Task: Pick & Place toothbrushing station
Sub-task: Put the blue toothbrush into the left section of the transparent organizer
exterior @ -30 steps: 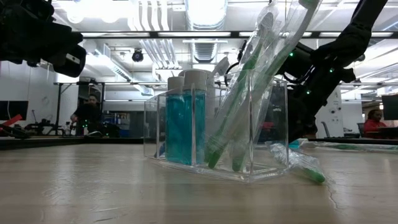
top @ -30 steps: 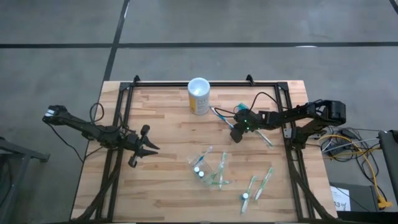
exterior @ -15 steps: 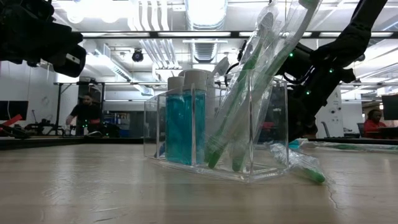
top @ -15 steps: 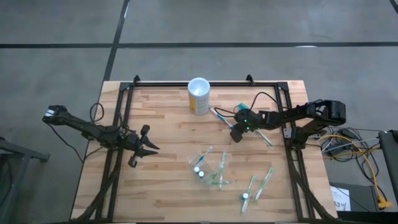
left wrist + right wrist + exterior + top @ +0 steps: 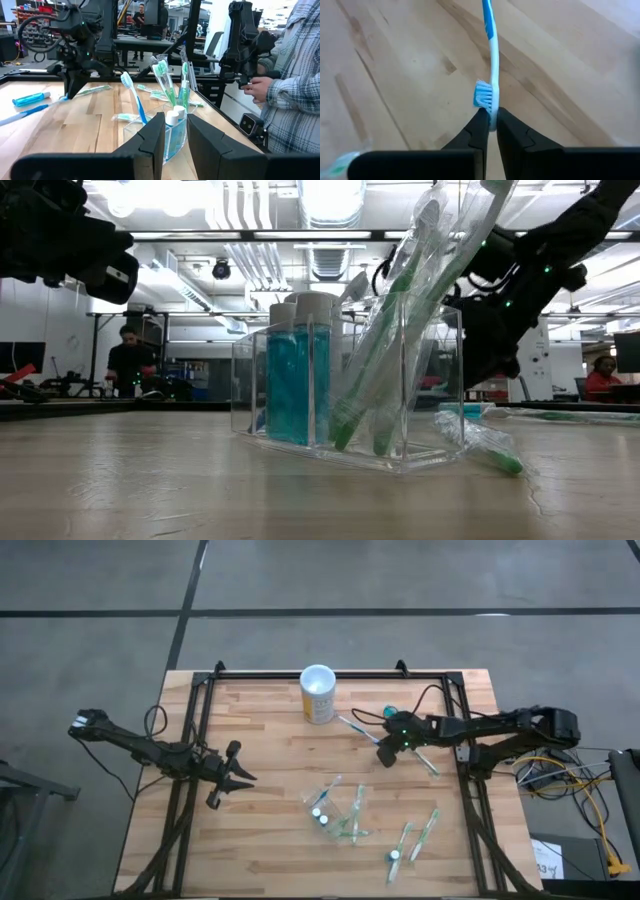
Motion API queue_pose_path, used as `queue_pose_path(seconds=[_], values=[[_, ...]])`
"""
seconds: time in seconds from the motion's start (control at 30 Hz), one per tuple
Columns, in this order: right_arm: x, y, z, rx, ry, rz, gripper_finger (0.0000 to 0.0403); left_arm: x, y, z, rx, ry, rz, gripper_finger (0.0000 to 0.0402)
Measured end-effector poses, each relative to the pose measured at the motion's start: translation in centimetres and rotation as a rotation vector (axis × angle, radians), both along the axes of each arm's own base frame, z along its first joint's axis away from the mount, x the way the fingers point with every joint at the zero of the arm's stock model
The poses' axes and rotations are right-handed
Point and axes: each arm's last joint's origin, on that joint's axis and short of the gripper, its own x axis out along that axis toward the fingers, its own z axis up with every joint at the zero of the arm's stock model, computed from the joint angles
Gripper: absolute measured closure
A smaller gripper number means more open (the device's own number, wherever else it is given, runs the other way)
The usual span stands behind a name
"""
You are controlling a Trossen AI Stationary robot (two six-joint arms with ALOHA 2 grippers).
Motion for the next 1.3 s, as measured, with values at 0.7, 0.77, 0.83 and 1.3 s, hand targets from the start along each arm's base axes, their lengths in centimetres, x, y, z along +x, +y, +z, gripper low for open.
queue_pose_path(seconds=[0.7,0.77,0.83,1.3], values=[[-4.2,1.9,6.0,0.457,-0.056,-0.188,0.0380,0.0,0.0,0.0,0.000,-0.001,0.000,0.0316],[-4.2,1.9,7.3,0.474,-0.058,-0.201,0.0380,0.0,0.0,0.0,0.000,0.000,0.000,0.0316],[-4.2,2.0,8.7,0.496,-0.050,-0.187,0.0380,0.0,0.0,0.0,0.000,0.000,0.000,0.0316],[-6.1,3.1,17.6,0.531,0.171,0.133,0.0380,0.0,0.0,0.0,0.000,0.000,0.000,0.0316]])
